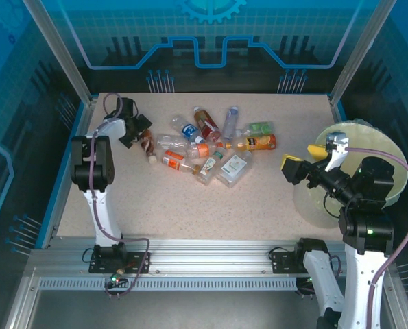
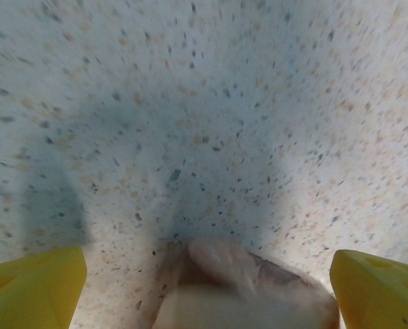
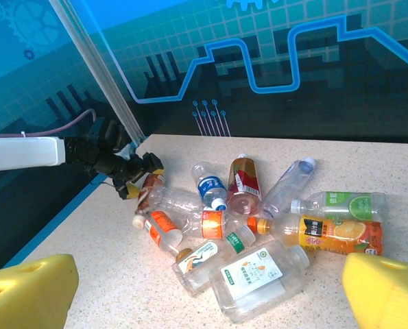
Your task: Put the plastic bottles in the bin
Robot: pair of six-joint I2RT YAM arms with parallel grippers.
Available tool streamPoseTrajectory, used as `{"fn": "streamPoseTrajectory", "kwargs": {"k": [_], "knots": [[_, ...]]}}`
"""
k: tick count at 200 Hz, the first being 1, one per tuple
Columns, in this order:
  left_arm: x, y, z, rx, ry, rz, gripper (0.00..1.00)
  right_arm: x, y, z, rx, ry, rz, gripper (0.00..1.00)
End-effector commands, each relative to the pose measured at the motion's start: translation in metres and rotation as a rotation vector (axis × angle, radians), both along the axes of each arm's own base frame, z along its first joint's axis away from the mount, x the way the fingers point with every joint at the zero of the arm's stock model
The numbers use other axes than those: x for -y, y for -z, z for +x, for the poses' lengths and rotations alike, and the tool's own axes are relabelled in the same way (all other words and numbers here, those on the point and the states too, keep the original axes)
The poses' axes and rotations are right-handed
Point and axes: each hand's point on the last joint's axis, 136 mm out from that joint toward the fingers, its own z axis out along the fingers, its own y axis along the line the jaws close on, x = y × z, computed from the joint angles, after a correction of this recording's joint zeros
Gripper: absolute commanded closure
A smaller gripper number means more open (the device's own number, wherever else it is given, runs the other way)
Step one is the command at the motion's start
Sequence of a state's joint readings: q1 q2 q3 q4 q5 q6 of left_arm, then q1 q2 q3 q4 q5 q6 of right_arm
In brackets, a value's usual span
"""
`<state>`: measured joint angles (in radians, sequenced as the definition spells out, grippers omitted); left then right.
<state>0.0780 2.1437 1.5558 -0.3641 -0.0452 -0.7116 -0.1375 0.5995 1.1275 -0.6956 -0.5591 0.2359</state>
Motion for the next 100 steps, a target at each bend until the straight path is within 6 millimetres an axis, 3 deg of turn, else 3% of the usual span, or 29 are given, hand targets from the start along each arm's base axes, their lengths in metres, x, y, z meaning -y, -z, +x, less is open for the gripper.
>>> {"fn": "streamPoseTrajectory", "kwargs": {"k": [1,18,44,79,100], "knots": [[0.017,0.016,-0.009,-0.054,0.093,-0.028,0.06,0.000,0.003,-0.001,-0.015,0.008,0.009,0.00],[0.023,0.015,-0.012,-0.034,0.125,-0.037,0.01,0.001,0.005,0.000,-0.018,0.017,0.004,0.00],[0.029,0.012,-0.017,-0.031,0.190,0.025,0.03,0.002,0.008,0.002,-0.029,0.019,0.007,0.00],[0.028,0.022,-0.033,-0.084,0.183,0.050,0.27,0.003,0.011,0.003,-0.032,0.029,0.003,0.00],[0.030,0.018,-0.033,-0.078,0.191,0.039,0.40,-0.002,0.011,0.000,-0.034,-0.004,0.002,0.00]]}}
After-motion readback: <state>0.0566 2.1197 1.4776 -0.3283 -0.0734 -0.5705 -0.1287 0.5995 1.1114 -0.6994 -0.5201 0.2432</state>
